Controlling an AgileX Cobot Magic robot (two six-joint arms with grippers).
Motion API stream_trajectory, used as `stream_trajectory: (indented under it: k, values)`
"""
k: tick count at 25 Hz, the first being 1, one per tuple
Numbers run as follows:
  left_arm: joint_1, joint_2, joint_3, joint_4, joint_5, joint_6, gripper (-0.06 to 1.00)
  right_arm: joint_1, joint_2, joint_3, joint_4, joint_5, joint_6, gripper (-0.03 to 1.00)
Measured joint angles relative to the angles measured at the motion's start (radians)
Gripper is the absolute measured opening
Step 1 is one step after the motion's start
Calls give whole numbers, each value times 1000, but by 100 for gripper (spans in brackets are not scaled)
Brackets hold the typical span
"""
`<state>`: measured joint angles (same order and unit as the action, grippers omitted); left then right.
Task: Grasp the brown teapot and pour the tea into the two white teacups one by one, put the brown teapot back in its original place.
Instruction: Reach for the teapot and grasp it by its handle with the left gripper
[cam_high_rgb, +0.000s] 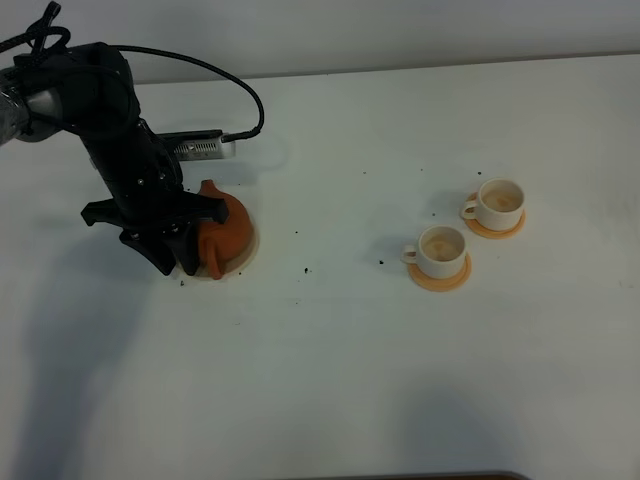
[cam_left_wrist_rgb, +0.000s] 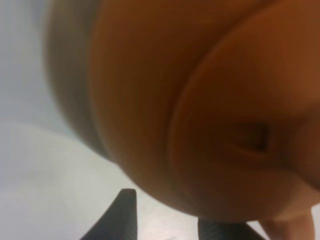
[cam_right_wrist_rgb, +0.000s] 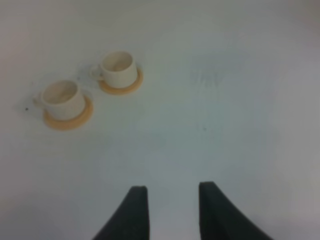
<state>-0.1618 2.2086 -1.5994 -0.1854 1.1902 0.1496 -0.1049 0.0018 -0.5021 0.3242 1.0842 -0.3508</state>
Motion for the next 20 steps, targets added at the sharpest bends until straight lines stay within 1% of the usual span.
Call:
stream_trajectory:
  k: [10, 15, 18, 20]
  values:
    - [-1, 0, 0, 1, 0, 0, 30, 0, 0, 0, 0, 0, 0, 24]
    - [-1, -8, 0, 33, 0, 0, 30, 0, 0, 0, 0, 0, 0, 24]
    - [-1, -36, 0, 62, -1, 0, 30, 0, 0, 0, 0, 0, 0, 24]
    - [-1, -62, 0, 68, -1, 0, 30, 0, 0, 0, 0, 0, 0, 24]
